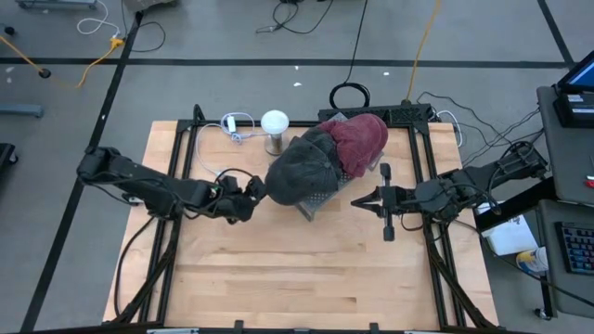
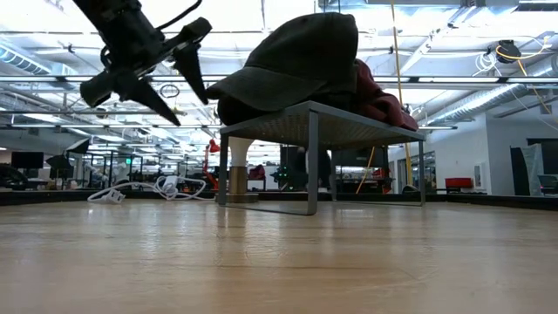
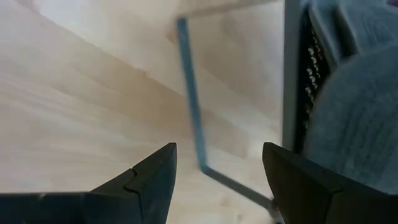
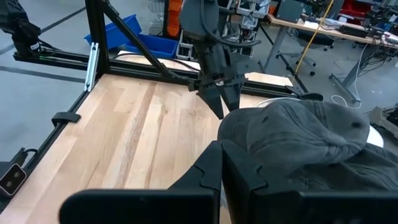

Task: Pick & Place hat
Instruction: Stack the black cap on top of the black cap on the shelf, then return to Home Position

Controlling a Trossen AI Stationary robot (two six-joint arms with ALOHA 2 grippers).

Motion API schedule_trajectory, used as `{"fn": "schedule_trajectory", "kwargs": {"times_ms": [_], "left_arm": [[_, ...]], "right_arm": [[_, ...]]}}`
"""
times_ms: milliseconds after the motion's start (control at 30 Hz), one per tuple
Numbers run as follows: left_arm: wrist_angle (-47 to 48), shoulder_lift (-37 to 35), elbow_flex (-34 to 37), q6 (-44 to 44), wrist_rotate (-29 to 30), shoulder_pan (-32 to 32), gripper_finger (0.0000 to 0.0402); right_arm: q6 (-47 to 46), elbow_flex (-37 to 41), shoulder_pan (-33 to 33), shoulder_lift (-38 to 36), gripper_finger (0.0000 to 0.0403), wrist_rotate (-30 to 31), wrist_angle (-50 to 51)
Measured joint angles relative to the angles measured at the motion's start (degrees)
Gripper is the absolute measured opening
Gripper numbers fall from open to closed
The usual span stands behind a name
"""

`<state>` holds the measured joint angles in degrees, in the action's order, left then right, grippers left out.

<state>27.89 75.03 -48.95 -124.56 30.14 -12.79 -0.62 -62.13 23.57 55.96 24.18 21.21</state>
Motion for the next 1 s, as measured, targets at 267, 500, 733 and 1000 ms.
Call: {"fn": "schedule_trajectory", "kwargs": {"times_ms": [267, 500, 733, 1000], "left_arm": [[-6.35, 0.78, 0.09, 3.13, 1.94, 2.39, 0.0241], [-9.87, 0.81, -0.06, 7.24, -0.01, 4.64, 0.0241], [-8.43, 0.16, -0.06, 9.47, -2.08, 3.8, 0.0241], [-5.04, -0.2, -0.13, 22.62, -8.44, 1.07, 0.0241]], "right_arm": [[0.6, 0.0, 0.0, 0.0, 0.0, 0.0, 0.09], [1.4, 0.0, 0.0, 0.0, 0.0, 0.0, 0.06], [-0.59, 0.0, 0.0, 0.0, 0.0, -0.17, 0.07], [-3.22, 0.0, 0.02, 0.0, 0.0, -0.22, 0.07]]}}
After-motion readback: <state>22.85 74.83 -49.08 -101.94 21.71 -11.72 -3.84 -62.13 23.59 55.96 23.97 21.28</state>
